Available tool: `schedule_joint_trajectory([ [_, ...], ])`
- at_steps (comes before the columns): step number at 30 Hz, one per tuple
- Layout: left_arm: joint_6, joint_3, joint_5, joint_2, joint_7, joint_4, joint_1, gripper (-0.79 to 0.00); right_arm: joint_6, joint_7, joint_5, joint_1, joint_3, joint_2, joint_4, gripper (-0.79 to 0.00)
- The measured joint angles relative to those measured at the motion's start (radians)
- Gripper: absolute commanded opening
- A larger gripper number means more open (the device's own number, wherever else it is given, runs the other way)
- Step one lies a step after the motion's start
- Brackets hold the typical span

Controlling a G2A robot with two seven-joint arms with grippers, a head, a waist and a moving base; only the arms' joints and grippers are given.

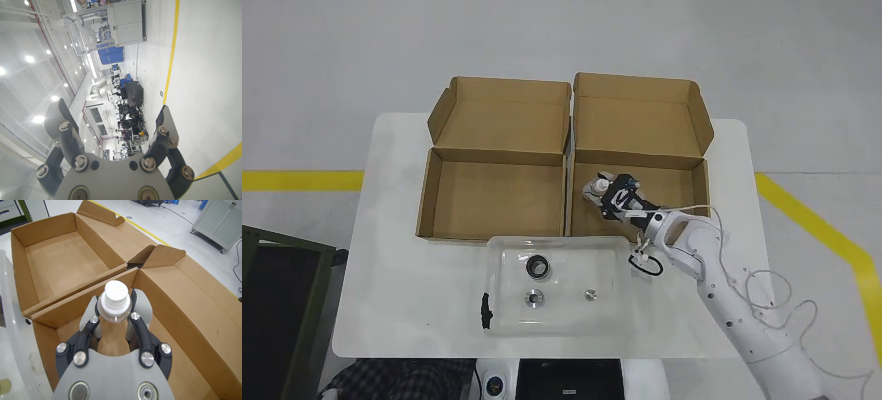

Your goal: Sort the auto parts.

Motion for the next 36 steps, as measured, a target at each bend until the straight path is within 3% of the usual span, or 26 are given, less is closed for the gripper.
schedule_joint_trajectory([
  [1,0.000,0.000,0.000,0.000,0.000,0.000,0.000,0.000,-0.001,0.005,-0.005,0.003,-0.003,-0.001,0.002,-0.742],
  [3,0.000,0.000,0.000,0.000,0.000,0.000,0.000,0.000,0.001,0.017,-0.014,0.009,-0.008,-0.002,0.007,-0.563],
  [4,0.000,0.000,0.000,0.000,0.000,0.000,0.000,0.000,0.001,0.020,-0.016,0.012,-0.011,-0.003,0.010,-0.511],
  [9,0.000,0.000,0.000,0.000,0.000,0.000,0.000,0.000,0.002,0.036,-0.018,0.030,-0.025,-0.009,0.034,-0.360],
  [10,0.000,0.000,0.000,0.000,0.000,0.000,0.000,0.000,0.002,0.037,-0.017,0.032,-0.027,-0.010,0.037,-0.234],
  [11,0.000,0.000,0.000,0.000,0.000,0.000,0.000,0.000,0.002,0.038,-0.016,0.035,-0.029,-0.012,0.039,-0.160],
  [14,0.000,0.000,0.000,0.000,0.000,0.000,0.000,0.000,-0.001,0.040,-0.013,0.037,-0.028,-0.013,0.038,-0.022],
  [22,0.000,0.000,0.000,0.000,0.000,0.000,0.000,0.000,-0.022,0.042,-0.004,-0.002,0.026,-0.001,-0.044,0.000],
  [36,0.000,0.000,0.000,0.000,0.000,0.000,0.000,0.000,-0.132,0.119,0.005,-0.191,0.155,0.040,-0.322,0.000],
])
